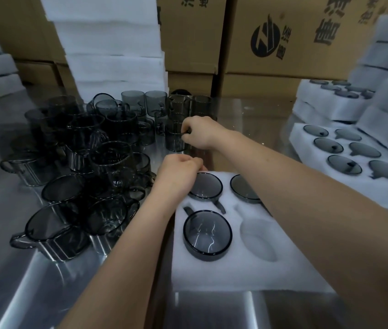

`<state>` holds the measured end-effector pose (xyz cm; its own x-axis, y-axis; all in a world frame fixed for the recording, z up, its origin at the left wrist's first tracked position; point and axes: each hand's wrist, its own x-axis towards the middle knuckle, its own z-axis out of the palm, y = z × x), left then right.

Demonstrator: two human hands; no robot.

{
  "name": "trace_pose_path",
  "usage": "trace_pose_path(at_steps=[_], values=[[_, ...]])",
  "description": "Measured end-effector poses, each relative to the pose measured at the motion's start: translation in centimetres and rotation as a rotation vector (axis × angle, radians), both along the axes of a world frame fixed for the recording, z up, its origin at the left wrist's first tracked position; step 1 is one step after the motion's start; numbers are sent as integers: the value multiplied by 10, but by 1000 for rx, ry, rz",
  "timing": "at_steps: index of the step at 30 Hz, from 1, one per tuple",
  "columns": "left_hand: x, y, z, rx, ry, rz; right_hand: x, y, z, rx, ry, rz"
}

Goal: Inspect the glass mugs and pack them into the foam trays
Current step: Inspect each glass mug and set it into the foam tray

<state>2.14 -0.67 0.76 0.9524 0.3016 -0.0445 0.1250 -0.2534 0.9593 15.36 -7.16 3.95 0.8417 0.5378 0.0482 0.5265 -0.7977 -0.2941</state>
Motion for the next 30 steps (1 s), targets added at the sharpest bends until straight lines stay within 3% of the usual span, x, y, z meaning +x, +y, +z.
trace_pose_path(at_steps=[8,12,17,20,23,26,30], values=[[-1,0,0,13,5,-1,-6,-12,3,-29,-40,37],[-1,1,0,-3,7,-15,-15,-31,9,57,-77,48],[-1,1,0,79,-50,21,-34,-65,19,358,-35,-41],[-5,0,5,197,-205,28,-54,-86,23,594,59,-54],[-12,-4,15,242,-343,-132,-79,-101,26,774,110,-5],[-15,-12,27,260,-354,-269,-99,-112,26,892,92,26],[-14,-24,39,334,-401,-272,-108,-119,21,992,169,-1]])
